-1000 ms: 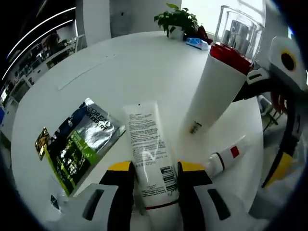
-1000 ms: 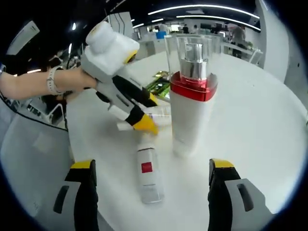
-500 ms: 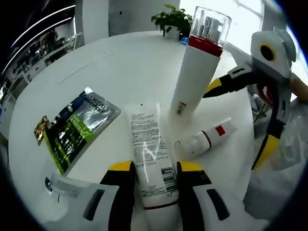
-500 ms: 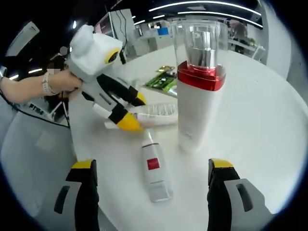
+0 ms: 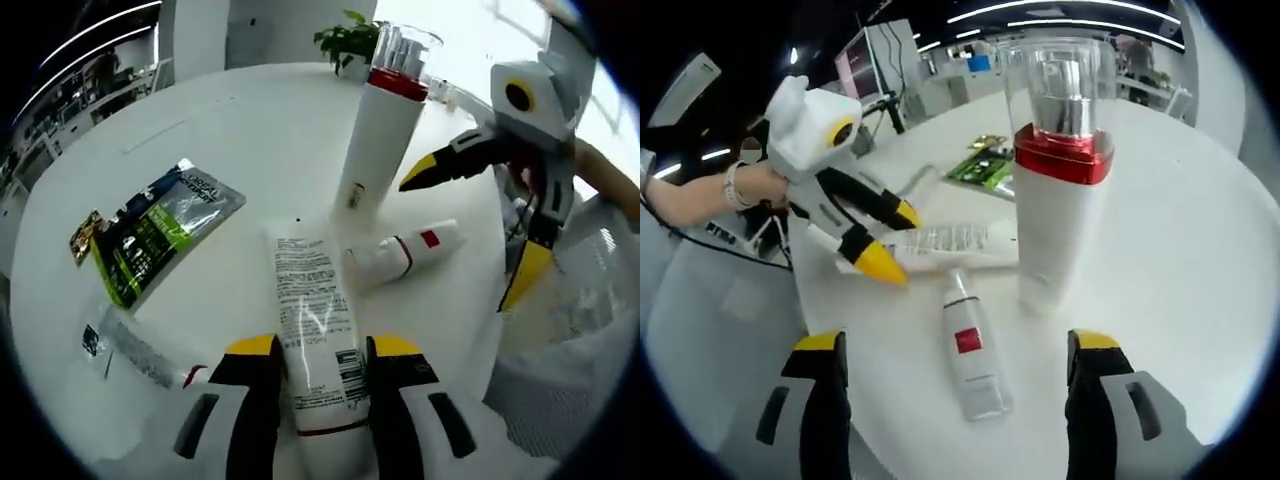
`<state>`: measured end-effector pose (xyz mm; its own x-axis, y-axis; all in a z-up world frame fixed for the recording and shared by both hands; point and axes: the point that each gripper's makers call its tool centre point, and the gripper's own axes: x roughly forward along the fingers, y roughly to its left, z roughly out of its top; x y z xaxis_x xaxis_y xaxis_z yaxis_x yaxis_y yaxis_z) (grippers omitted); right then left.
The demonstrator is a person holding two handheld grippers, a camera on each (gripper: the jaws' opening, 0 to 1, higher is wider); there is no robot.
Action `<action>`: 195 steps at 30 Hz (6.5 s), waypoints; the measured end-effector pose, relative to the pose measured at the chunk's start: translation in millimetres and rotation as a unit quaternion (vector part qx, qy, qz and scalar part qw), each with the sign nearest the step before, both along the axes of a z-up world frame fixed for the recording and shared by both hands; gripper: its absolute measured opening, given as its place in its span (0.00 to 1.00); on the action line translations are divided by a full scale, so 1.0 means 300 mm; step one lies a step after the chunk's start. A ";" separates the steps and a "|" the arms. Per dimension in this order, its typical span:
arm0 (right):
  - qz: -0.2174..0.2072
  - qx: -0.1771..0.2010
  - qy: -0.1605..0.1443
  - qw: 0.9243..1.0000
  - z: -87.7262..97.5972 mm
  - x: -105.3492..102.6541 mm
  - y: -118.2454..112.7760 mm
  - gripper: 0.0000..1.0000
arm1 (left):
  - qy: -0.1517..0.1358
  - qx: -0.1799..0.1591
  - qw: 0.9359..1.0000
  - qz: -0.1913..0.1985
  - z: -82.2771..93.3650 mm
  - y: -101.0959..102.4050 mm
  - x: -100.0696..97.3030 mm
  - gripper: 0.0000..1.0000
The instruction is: Arrange the skincare products in the storage area until every visible bottle or jar stands upright without overlapping.
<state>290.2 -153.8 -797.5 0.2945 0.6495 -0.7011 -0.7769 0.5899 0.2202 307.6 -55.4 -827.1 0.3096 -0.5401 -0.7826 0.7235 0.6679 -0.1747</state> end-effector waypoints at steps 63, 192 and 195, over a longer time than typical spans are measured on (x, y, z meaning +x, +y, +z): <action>-0.342 0.328 0.221 0.852 -0.003 0.105 0.243 0.41 | 0.056 -0.152 0.985 0.057 0.046 0.033 -0.077 0.26; 0.322 -0.003 -0.309 0.895 0.543 0.009 0.281 0.28 | -0.216 -0.260 0.923 -0.184 0.352 -0.111 -0.131 0.33; 0.380 -0.028 -0.310 0.871 0.531 -0.017 0.310 0.28 | -0.210 -0.265 0.919 -0.203 0.351 -0.116 -0.149 0.33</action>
<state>285.0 -60.8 -638.3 0.1273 0.7917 -0.5975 -0.9071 -0.1507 -0.3930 262.9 -90.1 -721.7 0.2136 -0.9484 -0.2344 0.9721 0.2302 -0.0456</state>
